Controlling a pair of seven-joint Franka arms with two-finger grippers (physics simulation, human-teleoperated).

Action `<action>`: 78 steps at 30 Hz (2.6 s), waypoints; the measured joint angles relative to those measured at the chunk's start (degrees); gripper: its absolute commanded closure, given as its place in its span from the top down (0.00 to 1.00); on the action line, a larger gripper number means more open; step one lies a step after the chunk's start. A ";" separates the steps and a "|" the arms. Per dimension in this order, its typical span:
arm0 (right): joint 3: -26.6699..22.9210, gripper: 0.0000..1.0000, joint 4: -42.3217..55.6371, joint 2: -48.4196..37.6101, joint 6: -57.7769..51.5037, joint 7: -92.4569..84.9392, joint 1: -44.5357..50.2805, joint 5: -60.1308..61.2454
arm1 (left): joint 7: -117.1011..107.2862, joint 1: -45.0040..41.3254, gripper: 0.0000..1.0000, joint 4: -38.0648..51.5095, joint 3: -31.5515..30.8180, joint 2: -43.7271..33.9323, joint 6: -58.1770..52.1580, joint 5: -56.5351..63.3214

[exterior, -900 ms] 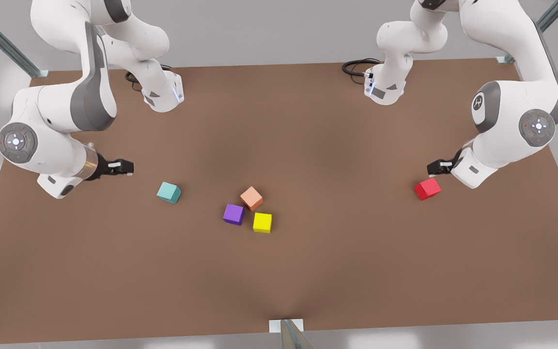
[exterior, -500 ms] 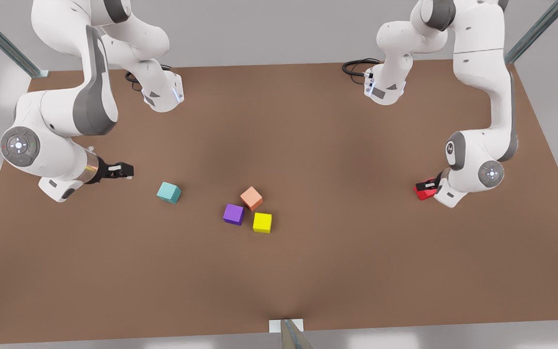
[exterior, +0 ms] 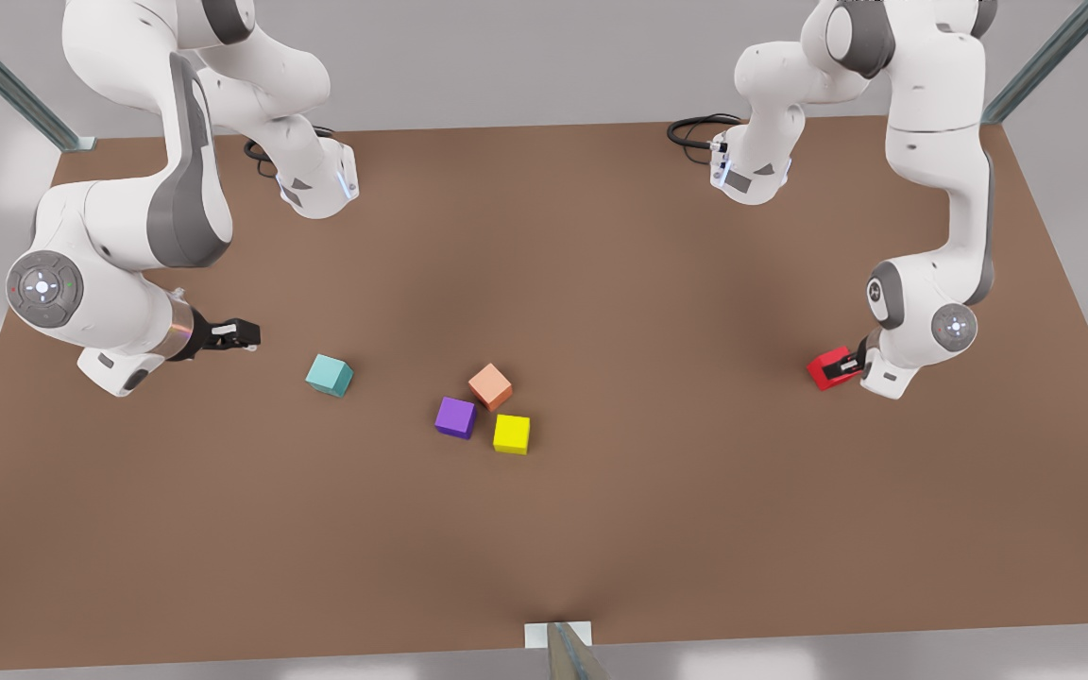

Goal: Pick up red wooden cube and pass to hand red wooden cube and place in blue wooden cube

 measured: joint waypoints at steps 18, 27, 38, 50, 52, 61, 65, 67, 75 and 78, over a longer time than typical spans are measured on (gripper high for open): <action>0.00 1.00 -2.63 -0.68 1.39 -1.52 0.01 -0.09 | -1.56 0.06 1.00 -0.22 -0.47 5.93 4.18 -2.09; 0.04 1.00 -3.36 -0.17 2.41 -2.15 -0.17 1.19 | -2.65 1.49 0.68 3.39 -4.73 4.41 3.39 -4.47; 3.64 1.00 13.23 31.78 -3.83 -19.88 -1.06 58.24 | -4.09 2.58 0.68 50.60 -36.87 23.45 -25.06 -32.52; 10.63 1.00 18.21 38.62 12.75 -58.25 2.65 71.41 | 0.58 3.73 0.68 56.43 -40.36 35.00 -27.67 -54.53; 10.73 1.00 17.82 38.99 14.72 -63.16 3.49 72.77 | 1.95 4.03 0.68 56.41 -40.37 35.04 -27.79 -55.27; 10.77 1.00 16.05 41.31 20.72 -79.92 9.23 80.47 | 6.50 3.79 0.68 56.35 -41.08 35.31 -27.47 -56.87; 10.77 1.00 16.04 41.47 22.83 -85.07 10.60 82.83 | 7.83 3.79 0.68 56.31 -41.11 35.21 -27.43 -57.00; 10.77 1.00 16.11 41.55 23.69 -87.25 11.03 83.86 | 8.39 3.79 0.68 56.30 -41.11 35.21 -27.42 -57.03; 13.12 1.00 17.04 42.75 28.66 -93.84 12.33 86.81 | 10.09 3.79 0.68 56.22 -41.10 35.23 -27.34 -57.12; 13.21 1.00 17.05 42.77 29.64 -95.65 12.19 87.29 | 10.56 3.79 0.68 56.22 -41.14 35.23 -27.32 -57.14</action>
